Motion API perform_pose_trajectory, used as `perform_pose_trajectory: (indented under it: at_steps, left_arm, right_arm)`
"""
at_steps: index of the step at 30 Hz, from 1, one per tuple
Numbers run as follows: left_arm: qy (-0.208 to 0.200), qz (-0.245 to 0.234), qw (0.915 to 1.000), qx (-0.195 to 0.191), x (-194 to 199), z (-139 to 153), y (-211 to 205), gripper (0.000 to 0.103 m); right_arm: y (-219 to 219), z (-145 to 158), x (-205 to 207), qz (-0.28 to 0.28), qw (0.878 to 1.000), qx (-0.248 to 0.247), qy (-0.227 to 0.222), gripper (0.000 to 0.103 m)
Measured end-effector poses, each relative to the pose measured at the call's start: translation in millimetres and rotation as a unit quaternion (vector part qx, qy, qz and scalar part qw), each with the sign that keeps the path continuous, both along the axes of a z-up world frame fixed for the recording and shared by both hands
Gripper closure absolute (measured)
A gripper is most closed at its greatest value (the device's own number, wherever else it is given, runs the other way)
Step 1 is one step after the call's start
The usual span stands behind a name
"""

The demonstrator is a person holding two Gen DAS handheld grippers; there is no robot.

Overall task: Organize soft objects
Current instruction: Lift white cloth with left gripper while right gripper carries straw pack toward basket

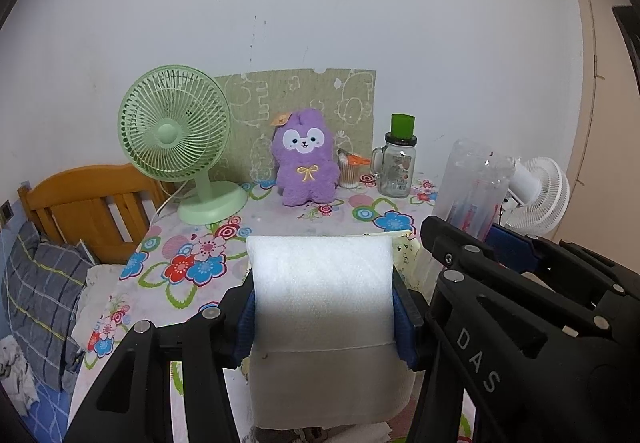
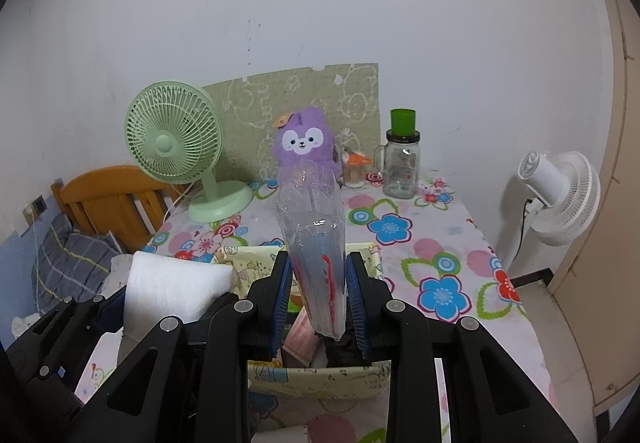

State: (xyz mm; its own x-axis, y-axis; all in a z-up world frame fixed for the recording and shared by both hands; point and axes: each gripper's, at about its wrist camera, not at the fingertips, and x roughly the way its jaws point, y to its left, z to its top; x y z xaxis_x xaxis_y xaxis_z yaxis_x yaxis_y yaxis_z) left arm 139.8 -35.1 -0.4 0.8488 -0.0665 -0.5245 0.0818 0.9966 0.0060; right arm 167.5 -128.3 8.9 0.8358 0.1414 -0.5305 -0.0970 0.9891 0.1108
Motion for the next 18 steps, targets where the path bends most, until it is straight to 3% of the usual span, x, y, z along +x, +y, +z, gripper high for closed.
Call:
perform_pose_trajectory:
  at_steps: [18]
  left_arm:
    - [0.037,0.004,0.9993,-0.005,51,-26,3,0.046]
  right_arm:
    - [0,-26,48,0.017,0.999,0.006,0.036,0.072]
